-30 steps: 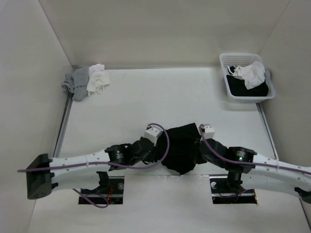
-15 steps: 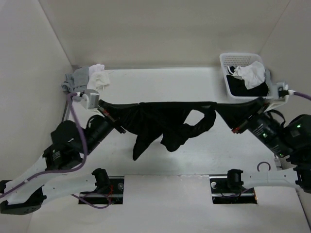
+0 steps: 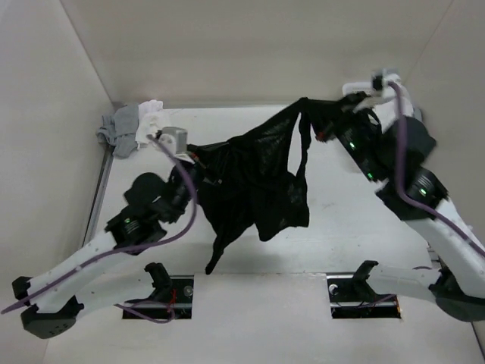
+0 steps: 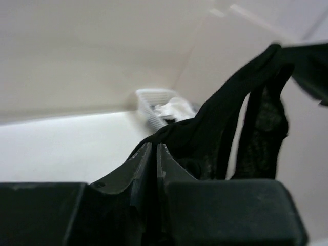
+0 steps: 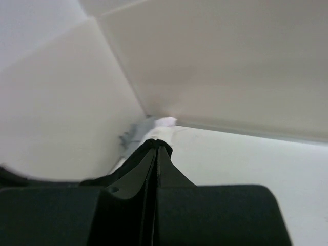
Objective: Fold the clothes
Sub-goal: Flatten the tank top out
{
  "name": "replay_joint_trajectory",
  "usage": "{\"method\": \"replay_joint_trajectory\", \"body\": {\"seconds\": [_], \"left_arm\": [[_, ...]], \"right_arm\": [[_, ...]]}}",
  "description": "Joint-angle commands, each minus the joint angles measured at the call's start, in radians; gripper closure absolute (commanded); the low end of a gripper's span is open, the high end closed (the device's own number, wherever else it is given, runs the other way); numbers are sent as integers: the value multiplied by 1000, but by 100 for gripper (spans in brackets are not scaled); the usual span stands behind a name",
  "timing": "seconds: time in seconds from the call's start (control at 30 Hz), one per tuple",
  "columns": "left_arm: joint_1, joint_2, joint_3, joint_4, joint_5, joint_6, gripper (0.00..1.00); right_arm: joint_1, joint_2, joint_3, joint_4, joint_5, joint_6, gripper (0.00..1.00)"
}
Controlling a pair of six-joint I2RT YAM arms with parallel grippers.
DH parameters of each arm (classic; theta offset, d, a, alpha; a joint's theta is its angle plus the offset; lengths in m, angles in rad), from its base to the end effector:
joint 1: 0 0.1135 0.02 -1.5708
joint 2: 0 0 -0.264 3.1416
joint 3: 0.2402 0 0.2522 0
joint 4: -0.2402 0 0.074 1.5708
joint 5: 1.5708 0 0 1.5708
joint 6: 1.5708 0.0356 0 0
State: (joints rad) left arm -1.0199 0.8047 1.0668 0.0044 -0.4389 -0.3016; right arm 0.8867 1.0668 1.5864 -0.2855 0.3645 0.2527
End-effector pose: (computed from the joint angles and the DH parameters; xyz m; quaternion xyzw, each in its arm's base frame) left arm 0.0969 -0.1288 0.4531 0.0462 0.6154 -0.3718 0.6935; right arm 0.1234 0.1312 0.5433 -0.0548 0.6234 0.3217 0.7105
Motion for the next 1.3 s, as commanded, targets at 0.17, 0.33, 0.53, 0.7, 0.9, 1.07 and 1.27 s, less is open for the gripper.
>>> {"method": "replay_joint_trajectory", "body": {"seconds": [0.17,0.33,0.53,0.7,0.9,1.07,1.27], "left_arm": [[456,197,-257,166,159,-351,74],[634,150,-408,97,201,-479,58],[522,275,-443,121,178,-395,58],[416,546,-371,242,181,-396,56],[373,775,-167,341,170,-380,53],[407,918,28,352,181,-453,51],[448,1103,315,165,243,-576,51]], "right_arm": [[-488,780,565,-76,-558,223,94],[-535,1092,918,-288,-472,214,49],[-484,683,85,179,-355,230,48],[-408,474,-401,345,-286,376,95],[-311,300,-834,486,-197,490,68],[-240,147,-1075,517,-180,545,59],[-167,93,-1192,522,-145,576,51]]}}
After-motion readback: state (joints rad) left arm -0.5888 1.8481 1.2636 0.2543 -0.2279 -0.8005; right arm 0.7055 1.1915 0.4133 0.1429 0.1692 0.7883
